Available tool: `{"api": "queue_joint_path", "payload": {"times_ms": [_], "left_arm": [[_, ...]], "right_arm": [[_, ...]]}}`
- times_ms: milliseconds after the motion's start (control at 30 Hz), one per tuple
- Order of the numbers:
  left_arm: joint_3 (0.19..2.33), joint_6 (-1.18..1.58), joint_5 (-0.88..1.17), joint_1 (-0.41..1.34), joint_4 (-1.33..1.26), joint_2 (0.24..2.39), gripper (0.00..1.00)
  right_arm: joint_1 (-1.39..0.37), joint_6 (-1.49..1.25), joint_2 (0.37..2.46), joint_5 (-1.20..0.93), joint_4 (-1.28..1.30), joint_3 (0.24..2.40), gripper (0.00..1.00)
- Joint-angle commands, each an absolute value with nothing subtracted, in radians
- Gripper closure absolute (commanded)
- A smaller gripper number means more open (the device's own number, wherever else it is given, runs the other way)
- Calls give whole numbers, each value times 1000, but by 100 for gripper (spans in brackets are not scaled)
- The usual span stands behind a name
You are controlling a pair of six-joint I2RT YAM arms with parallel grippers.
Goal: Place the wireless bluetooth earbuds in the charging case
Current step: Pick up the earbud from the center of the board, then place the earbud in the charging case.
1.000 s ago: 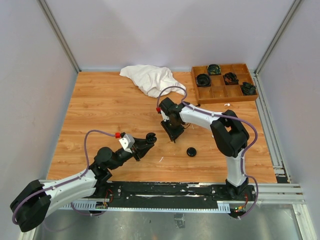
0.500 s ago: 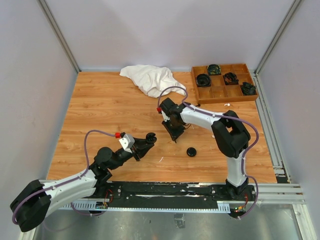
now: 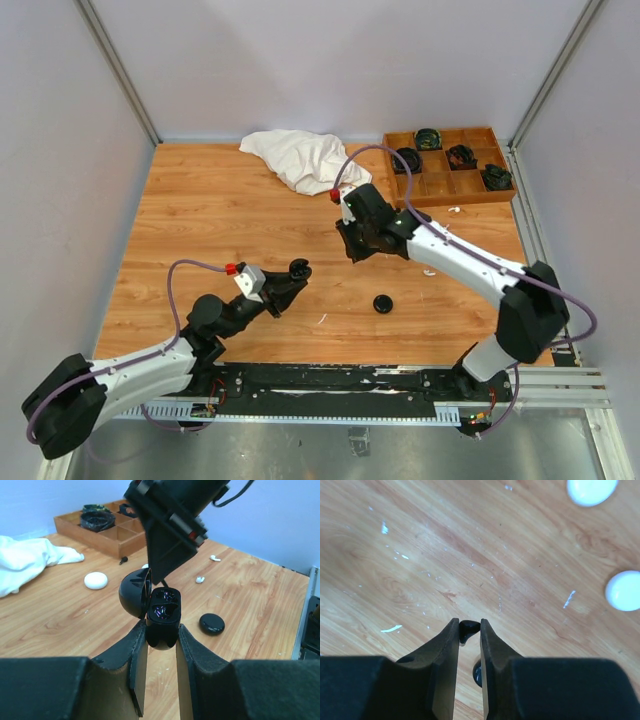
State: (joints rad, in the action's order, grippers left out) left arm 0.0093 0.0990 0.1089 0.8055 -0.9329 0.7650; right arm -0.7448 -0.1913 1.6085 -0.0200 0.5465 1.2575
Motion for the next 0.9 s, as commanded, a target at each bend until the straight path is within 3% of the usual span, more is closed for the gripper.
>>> {"api": "queue_joint_path", "payload": {"times_ms": [0,467,867], "left_arm": [[11,86,84,807,-1076,796,100],[40,-10,137,807,-1252,842,99],[81,-46,202,807,-1231,854,98]], "right_arm": [[-784,-202,1457,63,424,1184,79],[-942,-129,1100,124,169,1024,80],[-1119,-46,1039,165,-59,964,80]]}}
